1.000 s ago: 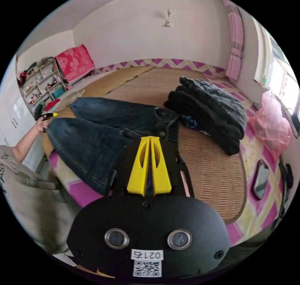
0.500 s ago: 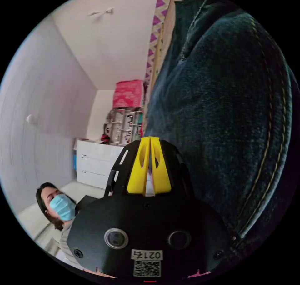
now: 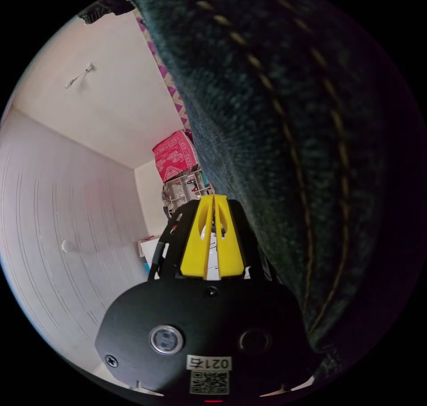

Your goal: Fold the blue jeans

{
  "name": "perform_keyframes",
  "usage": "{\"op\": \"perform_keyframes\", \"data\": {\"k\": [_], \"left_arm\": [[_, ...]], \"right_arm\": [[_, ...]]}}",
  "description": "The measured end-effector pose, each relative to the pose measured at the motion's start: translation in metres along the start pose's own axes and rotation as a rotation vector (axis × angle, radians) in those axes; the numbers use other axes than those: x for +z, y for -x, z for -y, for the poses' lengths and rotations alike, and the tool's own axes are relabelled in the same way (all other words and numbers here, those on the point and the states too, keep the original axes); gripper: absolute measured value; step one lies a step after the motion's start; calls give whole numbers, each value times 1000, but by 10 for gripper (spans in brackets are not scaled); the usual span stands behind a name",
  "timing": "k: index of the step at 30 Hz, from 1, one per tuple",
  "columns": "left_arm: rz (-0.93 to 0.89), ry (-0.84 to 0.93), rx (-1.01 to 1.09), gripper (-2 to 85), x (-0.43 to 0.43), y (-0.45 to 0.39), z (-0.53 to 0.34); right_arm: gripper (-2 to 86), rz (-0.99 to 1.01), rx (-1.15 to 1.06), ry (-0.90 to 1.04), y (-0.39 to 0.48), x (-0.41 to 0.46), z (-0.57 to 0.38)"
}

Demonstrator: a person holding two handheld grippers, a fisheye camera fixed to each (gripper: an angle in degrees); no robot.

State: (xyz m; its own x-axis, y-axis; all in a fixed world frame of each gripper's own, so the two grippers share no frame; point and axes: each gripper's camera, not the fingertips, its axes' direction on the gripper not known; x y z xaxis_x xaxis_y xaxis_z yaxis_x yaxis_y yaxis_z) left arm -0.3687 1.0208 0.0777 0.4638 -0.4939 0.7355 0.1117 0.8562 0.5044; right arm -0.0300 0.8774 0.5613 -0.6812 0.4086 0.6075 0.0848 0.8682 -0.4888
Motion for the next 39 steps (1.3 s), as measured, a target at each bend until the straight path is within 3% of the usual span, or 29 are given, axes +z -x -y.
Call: {"op": "perform_keyframes", "data": {"k": [18, 39], "left_arm": [[-4, 1, -1, -9, -5, -12, 0], [-8, 3, 0, -9, 15, -53, 5]], "right_arm": [[-6, 4, 2, 3, -14, -10, -34], [-6, 6, 0, 6, 51, 16, -22]]}}
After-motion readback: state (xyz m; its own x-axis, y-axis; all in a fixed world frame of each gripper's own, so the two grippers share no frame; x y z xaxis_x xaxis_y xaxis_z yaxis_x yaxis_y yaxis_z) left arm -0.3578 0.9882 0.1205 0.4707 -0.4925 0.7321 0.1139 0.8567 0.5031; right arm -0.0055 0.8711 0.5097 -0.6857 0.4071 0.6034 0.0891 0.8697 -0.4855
